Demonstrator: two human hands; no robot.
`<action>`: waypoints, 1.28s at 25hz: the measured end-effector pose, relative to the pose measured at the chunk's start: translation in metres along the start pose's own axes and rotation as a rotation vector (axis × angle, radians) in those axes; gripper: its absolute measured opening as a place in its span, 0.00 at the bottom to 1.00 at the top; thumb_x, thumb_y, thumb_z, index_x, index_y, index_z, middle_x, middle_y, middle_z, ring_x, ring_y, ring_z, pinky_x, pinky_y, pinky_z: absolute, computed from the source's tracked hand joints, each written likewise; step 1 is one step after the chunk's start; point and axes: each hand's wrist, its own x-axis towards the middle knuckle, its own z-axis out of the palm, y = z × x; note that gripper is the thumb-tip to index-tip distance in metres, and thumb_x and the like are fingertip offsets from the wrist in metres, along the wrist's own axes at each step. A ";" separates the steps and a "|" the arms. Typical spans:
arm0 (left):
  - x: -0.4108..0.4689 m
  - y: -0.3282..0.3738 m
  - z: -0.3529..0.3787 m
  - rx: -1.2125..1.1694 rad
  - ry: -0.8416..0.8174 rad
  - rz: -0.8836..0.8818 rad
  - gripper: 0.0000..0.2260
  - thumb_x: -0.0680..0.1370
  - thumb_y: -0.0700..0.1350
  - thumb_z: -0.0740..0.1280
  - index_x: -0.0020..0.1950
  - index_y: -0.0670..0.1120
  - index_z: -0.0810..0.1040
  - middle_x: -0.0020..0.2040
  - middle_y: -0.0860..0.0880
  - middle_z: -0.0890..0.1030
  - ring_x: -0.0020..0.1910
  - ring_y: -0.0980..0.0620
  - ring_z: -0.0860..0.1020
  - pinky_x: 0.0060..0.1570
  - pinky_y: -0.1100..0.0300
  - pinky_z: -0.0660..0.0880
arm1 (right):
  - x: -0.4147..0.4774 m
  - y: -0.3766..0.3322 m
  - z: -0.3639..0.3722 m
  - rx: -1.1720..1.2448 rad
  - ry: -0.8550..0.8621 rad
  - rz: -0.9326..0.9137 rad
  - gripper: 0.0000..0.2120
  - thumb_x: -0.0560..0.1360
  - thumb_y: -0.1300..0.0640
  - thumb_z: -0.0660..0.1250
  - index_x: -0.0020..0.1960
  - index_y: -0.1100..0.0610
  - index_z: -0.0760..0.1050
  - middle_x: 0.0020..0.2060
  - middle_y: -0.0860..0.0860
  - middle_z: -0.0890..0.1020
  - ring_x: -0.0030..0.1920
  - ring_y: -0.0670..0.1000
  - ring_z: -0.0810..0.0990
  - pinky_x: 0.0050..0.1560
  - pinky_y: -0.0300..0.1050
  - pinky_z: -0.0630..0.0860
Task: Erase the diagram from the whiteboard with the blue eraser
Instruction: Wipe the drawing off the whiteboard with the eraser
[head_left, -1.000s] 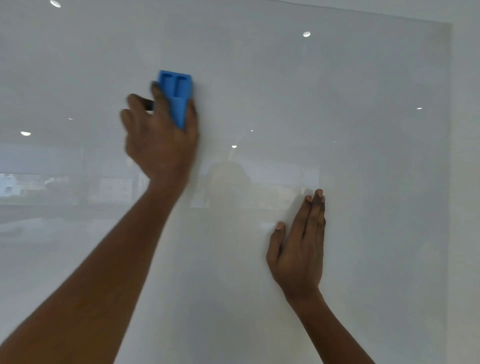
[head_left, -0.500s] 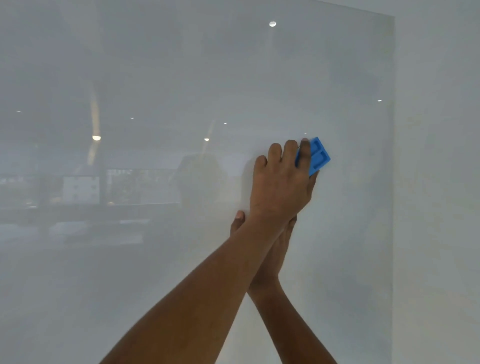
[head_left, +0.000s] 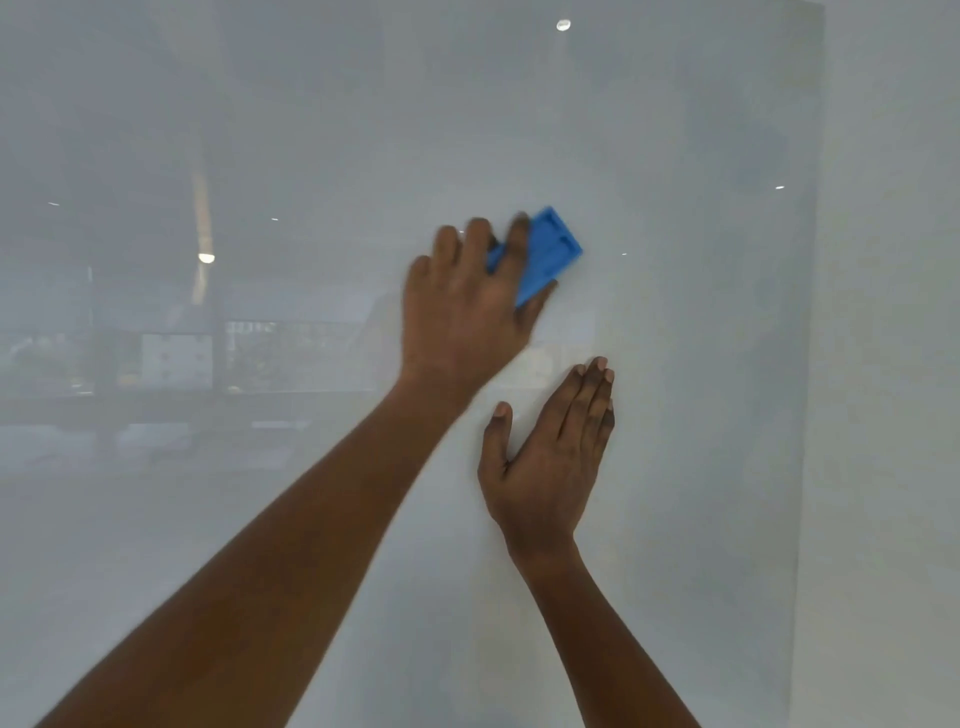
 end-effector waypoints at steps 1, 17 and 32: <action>0.000 -0.017 -0.002 0.014 0.006 -0.054 0.26 0.83 0.59 0.72 0.69 0.40 0.85 0.49 0.39 0.84 0.43 0.39 0.83 0.35 0.53 0.76 | 0.001 0.000 -0.002 0.006 -0.014 0.004 0.38 0.82 0.44 0.57 0.81 0.68 0.52 0.82 0.62 0.55 0.84 0.59 0.50 0.83 0.56 0.52; -0.025 0.007 -0.045 -0.305 -0.352 -0.432 0.35 0.88 0.63 0.46 0.85 0.42 0.68 0.64 0.44 0.76 0.61 0.46 0.76 0.42 0.55 0.70 | 0.062 -0.046 -0.048 0.509 -0.026 -0.089 0.19 0.85 0.55 0.58 0.72 0.59 0.75 0.60 0.54 0.80 0.59 0.53 0.79 0.55 0.50 0.81; -0.057 -0.107 -0.040 -0.184 -0.088 -0.239 0.24 0.88 0.53 0.59 0.76 0.38 0.80 0.78 0.33 0.75 0.76 0.28 0.73 0.77 0.38 0.69 | 0.073 -0.054 -0.042 0.066 0.006 -0.193 0.34 0.75 0.50 0.75 0.73 0.69 0.71 0.50 0.63 0.78 0.45 0.61 0.80 0.42 0.54 0.81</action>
